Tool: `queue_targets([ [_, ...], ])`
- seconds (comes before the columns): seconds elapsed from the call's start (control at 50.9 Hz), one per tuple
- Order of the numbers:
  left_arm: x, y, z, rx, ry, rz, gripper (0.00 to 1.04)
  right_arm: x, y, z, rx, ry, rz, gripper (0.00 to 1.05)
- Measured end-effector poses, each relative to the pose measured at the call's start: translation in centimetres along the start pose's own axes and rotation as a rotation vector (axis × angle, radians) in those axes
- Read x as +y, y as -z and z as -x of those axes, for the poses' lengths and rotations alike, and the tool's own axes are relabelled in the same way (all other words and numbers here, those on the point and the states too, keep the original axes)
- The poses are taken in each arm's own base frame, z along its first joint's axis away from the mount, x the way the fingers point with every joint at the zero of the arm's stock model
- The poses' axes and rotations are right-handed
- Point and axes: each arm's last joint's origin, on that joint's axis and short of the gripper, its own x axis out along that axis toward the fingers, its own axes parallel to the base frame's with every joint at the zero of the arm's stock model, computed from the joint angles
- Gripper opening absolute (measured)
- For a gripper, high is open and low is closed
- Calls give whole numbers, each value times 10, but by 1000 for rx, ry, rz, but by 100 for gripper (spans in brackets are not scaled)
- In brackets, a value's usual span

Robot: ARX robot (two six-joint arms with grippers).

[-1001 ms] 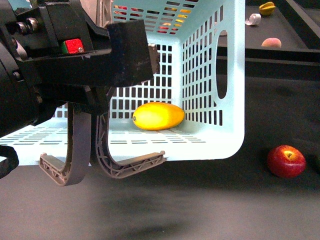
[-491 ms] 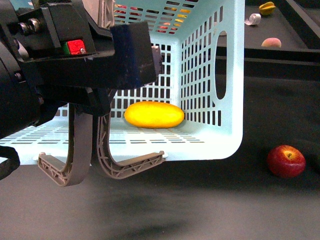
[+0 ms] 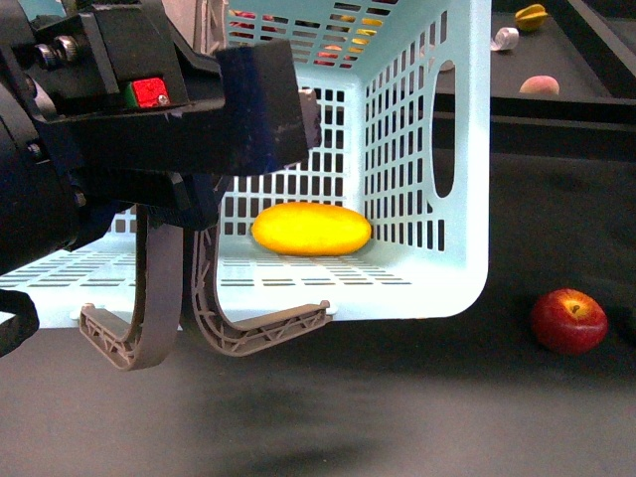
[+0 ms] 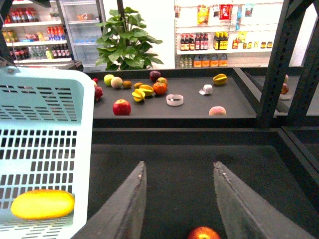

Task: Pick mango with right arm and hold basket with left

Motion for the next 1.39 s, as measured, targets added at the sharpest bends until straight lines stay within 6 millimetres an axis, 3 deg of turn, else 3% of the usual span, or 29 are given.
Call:
queue_targets([
  [0.118, 0, 0, 0, 0, -1, 2, 10, -9, 5, 3, -12, -17, 11, 1],
  [0.609, 0, 0, 0, 0, -1, 0, 10, -13, 8, 18, -11, 5, 11, 2],
  [1.394, 0, 0, 0, 0, 0, 0, 10, -13, 8, 18, -8, 6, 13, 4],
])
